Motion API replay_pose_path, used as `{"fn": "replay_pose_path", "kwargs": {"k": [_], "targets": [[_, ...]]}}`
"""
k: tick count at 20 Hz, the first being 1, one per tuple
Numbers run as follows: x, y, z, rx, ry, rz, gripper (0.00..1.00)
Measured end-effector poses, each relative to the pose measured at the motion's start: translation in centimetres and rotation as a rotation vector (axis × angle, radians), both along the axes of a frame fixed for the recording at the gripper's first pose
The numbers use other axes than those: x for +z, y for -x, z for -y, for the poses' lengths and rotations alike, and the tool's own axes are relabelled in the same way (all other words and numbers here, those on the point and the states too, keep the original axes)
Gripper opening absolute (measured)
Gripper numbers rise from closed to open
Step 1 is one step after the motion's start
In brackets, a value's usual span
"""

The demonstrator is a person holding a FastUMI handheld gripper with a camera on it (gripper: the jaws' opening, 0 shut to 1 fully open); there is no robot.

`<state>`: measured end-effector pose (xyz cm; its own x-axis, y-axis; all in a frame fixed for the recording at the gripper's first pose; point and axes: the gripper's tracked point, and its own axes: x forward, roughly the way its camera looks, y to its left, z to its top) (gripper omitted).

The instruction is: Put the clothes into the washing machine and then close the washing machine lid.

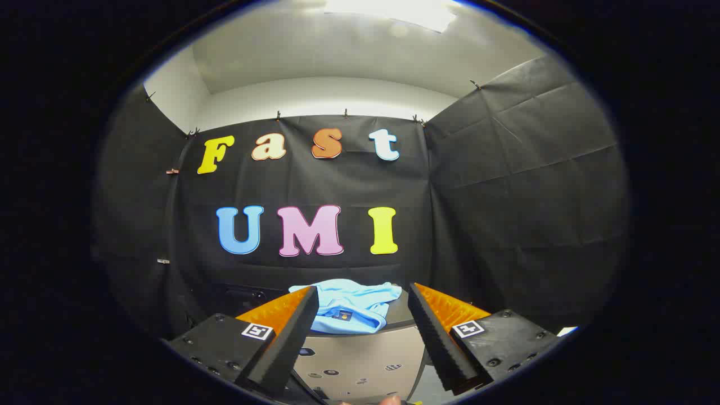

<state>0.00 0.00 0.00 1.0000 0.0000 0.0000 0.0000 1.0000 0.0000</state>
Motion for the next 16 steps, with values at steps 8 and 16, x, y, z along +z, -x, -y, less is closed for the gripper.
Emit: {"fn": "replay_pose_path", "kwargs": {"k": [8, 16], "targets": [[0.6, 0.3, 0.4, -0.015, 0.004, 0.007, 1.0], [-0.6, -0.7, 0.4, -0.03, -0.013, -0.033, 1.0]]}}
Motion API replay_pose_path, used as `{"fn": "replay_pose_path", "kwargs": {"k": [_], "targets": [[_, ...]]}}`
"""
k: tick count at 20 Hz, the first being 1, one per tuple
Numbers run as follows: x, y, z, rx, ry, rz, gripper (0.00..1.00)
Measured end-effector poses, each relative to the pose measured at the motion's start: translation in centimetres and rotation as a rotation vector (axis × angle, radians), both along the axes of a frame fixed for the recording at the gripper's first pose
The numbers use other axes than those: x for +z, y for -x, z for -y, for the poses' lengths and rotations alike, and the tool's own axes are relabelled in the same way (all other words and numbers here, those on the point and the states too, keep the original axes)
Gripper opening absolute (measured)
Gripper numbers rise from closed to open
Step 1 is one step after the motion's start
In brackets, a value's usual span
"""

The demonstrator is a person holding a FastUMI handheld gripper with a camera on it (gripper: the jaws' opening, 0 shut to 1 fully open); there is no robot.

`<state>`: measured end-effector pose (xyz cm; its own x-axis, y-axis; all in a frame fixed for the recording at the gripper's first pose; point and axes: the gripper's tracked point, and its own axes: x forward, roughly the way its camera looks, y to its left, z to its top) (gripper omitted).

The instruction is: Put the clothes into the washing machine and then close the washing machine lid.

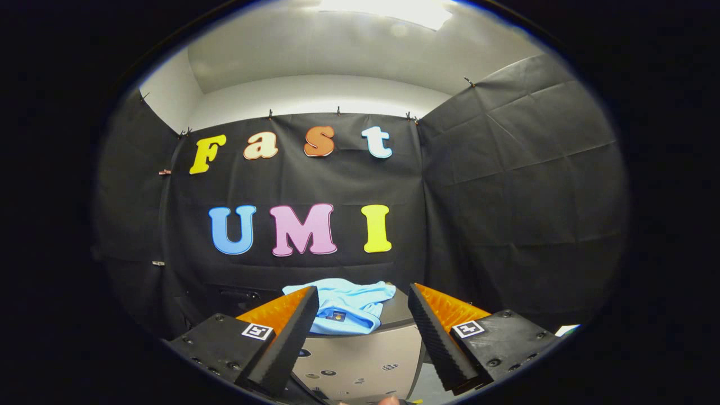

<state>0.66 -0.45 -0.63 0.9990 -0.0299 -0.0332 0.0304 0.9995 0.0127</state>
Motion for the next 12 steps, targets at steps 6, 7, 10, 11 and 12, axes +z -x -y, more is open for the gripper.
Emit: {"fn": "replay_pose_path", "kwargs": {"k": [6, 7, 10, 11, 12], "targets": [[-0.22, 0.53, -0.52, 0.024, 0.01, -0.007, 0.98], [-0.08, 0.55, -0.37, 0.021, 0.015, -0.004, 0.98], [0.34, 0.44, -0.26, 0.012, 0.011, 0.008, 0.98], [0.3, 0.35, -0.16, 0.011, 0.008, 0.008, 0.98], [0.01, 0.38, -0.33, 0.013, 0.006, 0.002, 0.98]]}}
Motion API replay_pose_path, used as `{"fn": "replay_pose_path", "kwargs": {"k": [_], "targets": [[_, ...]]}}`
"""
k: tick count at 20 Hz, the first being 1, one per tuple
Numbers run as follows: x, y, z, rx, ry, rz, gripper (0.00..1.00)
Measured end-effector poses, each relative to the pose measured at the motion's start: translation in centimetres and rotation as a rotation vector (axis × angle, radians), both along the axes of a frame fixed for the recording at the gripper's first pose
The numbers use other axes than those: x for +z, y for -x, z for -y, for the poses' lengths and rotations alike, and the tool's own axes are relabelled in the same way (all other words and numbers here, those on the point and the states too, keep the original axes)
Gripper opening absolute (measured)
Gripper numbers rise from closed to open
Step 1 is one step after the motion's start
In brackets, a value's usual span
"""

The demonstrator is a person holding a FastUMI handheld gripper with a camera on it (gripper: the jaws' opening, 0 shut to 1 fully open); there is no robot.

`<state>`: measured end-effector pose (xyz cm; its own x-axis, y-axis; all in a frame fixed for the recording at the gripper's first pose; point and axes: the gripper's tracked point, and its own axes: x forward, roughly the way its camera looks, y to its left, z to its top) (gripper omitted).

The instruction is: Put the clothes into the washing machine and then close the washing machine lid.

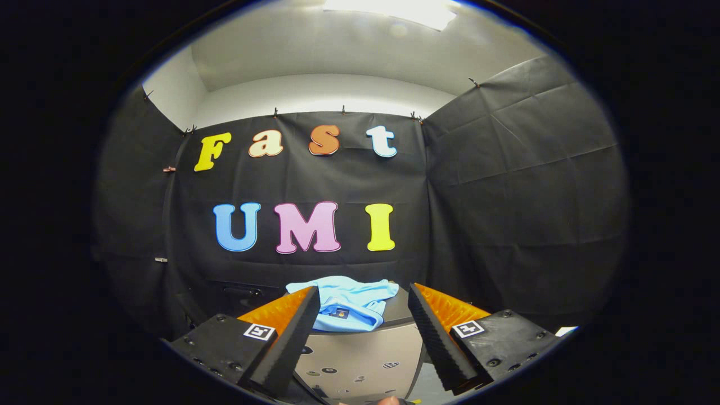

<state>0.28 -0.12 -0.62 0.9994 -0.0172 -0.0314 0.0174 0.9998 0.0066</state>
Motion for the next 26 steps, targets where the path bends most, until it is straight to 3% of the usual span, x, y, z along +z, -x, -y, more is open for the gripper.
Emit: {"fn": "replay_pose_path", "kwargs": {"k": [8, 12, 20, 26], "targets": [[-1.2, -2.8, -0.6, 0.033, -0.052, -0.041, 0.98], [-3.0, -9.2, -0.6, 0.017, -0.035, -0.127, 0.98], [-8.1, -21.6, -5.3, 0.125, 0.034, -0.395, 0.98], [-11.9, -27.2, -4.6, 0.014, -0.008, -0.571, 0.98]]}}
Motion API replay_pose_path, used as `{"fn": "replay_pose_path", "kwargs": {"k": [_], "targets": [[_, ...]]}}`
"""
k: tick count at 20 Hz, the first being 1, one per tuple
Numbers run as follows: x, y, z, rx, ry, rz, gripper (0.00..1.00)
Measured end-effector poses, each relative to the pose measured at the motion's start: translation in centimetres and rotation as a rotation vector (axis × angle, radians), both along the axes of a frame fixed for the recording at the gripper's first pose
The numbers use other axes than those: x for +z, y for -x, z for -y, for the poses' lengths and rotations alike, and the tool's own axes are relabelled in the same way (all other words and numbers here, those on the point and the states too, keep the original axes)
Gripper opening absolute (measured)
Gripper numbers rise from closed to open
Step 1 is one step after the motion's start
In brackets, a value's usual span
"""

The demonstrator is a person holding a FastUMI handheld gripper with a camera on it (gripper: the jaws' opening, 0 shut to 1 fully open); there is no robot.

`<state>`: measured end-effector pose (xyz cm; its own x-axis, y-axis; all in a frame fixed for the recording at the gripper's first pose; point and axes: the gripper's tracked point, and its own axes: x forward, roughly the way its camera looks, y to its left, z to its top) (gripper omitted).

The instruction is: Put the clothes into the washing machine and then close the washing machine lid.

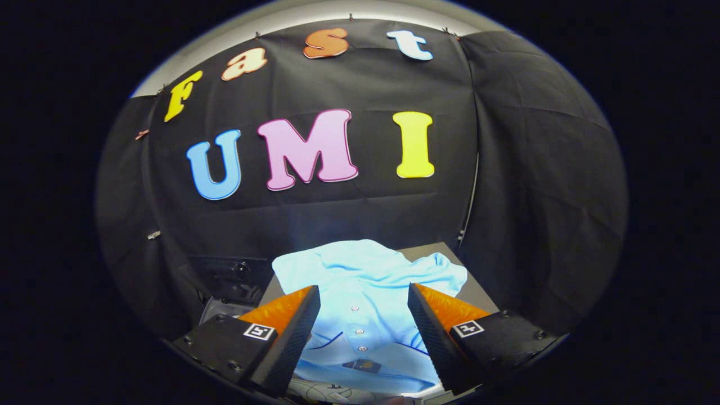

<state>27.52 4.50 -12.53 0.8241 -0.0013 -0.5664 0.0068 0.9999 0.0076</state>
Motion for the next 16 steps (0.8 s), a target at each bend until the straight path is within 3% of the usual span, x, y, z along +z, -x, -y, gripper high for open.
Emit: {"fn": "replay_pose_path", "kwargs": {"k": [5, 10, 16], "targets": [[-4.0, -3.4, 0.8, -0.026, 0.045, -0.097, 0.98], [-9.5, -4.4, -0.7, -0.01, -0.027, -0.231, 0.98], [-11.5, -5.2, -0.9, 0.022, 0.067, -0.304, 0.98]]}}
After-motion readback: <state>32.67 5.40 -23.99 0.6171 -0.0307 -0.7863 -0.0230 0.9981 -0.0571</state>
